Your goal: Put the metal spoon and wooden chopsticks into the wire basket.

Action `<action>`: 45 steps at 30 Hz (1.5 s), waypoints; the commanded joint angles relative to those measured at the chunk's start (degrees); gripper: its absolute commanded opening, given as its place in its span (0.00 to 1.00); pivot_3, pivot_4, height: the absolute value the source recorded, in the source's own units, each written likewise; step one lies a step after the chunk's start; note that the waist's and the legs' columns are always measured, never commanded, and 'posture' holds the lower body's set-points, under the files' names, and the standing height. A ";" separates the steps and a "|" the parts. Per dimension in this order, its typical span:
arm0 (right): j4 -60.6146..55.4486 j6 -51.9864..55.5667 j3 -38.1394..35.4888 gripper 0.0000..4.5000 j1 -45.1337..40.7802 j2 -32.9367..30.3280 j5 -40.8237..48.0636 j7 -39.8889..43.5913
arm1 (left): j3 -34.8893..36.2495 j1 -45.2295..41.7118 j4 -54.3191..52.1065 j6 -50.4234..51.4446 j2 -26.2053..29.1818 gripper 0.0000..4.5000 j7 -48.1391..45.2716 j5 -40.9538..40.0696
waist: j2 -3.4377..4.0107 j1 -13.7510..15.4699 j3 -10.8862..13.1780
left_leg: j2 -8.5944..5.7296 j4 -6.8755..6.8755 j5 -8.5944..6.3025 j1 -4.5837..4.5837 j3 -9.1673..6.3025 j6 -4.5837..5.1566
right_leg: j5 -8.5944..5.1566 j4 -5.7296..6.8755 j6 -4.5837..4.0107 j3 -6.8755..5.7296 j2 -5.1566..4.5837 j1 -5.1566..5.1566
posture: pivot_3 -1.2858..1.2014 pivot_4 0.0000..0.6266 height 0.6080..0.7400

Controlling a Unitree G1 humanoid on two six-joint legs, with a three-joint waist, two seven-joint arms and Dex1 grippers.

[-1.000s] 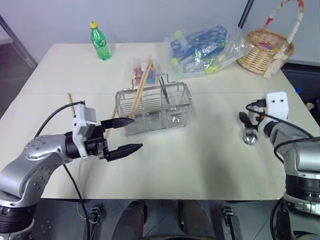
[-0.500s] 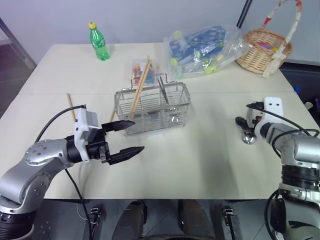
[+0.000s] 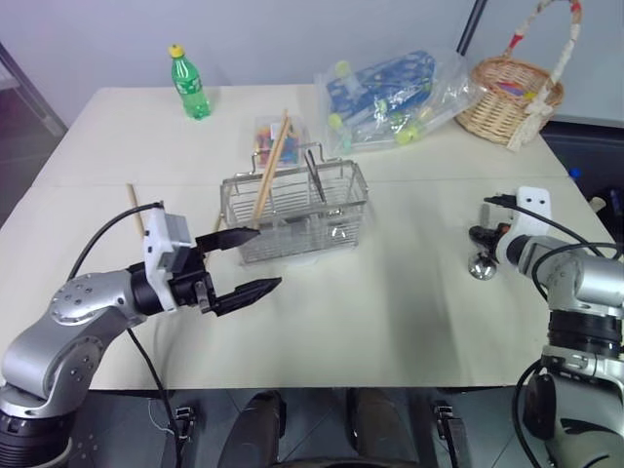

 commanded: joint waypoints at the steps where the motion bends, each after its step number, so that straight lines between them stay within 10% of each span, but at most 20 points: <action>1: 0.49 0.20 0.68 0.01 -0.36 0.13 0.33 0.94 | 1.88 0.97 -2.03 -0.83 0.28 1.00 -0.34 -0.74 | 0.00 0.05 0.00 | 0.00 0.00 0.00 0.00 0.00 0.00 | 0.00 0.00 0.00 0.00 0.00 0.00 | 0.52 0.24 1.00; 20: -2.57 -19.50 8.41 0.01 -5.58 -1.30 -10.29 -2.98 | 1.99 0.66 -1.96 -0.28 -0.16 1.00 -1.24 -1.85 | 0.15 0.15 0.09 | 0.00 -0.01 0.00 -0.06 0.05 -0.01 | 0.03 0.00 0.01 0.04 0.00 -0.09 | 0.52 0.24 1.00; 45: -25.14 -33.98 14.96 0.01 -15.30 26.10 5.38 -0.62 | 11.22 4.30 -6.01 3.34 1.67 1.00 8.15 -7.43 | 0.20 0.12 0.13 | 0.03 -0.13 0.03 -0.05 -0.05 -0.06 | 0.06 0.06 -0.01 0.06 0.04 -0.18 | 0.52 0.24 1.00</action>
